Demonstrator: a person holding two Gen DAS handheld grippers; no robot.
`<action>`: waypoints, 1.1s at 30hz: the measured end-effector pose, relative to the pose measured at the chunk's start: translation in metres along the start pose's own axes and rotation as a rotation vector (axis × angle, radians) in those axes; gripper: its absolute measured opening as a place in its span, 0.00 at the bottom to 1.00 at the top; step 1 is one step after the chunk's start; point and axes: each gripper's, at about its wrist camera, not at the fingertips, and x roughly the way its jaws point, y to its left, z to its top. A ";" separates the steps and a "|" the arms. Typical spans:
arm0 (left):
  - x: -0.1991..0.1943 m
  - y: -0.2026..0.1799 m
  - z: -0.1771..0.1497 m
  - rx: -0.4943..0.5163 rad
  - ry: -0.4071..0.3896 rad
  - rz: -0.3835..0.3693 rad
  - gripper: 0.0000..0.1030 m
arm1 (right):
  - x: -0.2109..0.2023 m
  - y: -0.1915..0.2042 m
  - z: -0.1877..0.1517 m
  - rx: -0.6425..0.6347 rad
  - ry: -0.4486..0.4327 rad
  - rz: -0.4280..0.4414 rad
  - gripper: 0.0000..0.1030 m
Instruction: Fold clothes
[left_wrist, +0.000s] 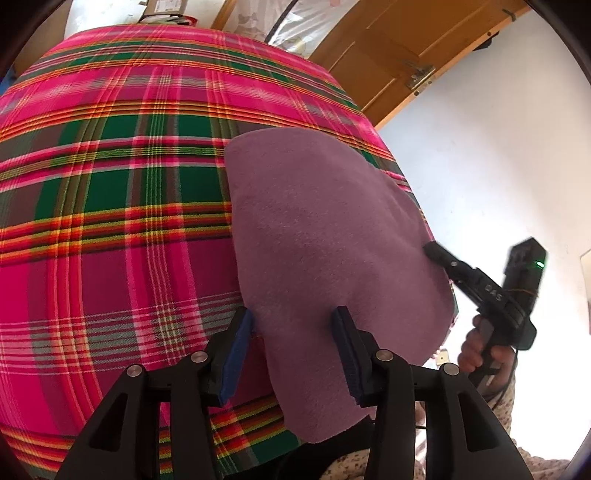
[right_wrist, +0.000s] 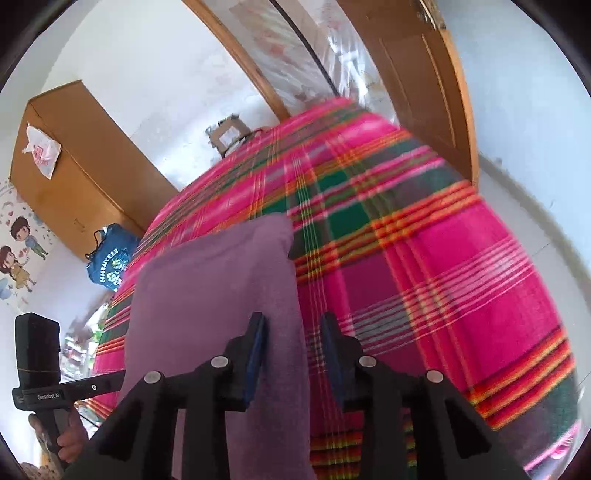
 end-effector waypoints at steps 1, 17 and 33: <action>0.000 0.001 -0.001 -0.005 0.002 -0.003 0.46 | -0.007 0.008 -0.002 -0.041 -0.035 -0.022 0.31; 0.000 0.005 -0.023 -0.015 0.037 -0.019 0.46 | -0.025 0.018 -0.060 -0.170 -0.120 -0.098 0.36; 0.006 0.015 -0.005 -0.049 0.006 -0.086 0.60 | -0.031 -0.002 -0.024 -0.025 -0.075 0.043 0.48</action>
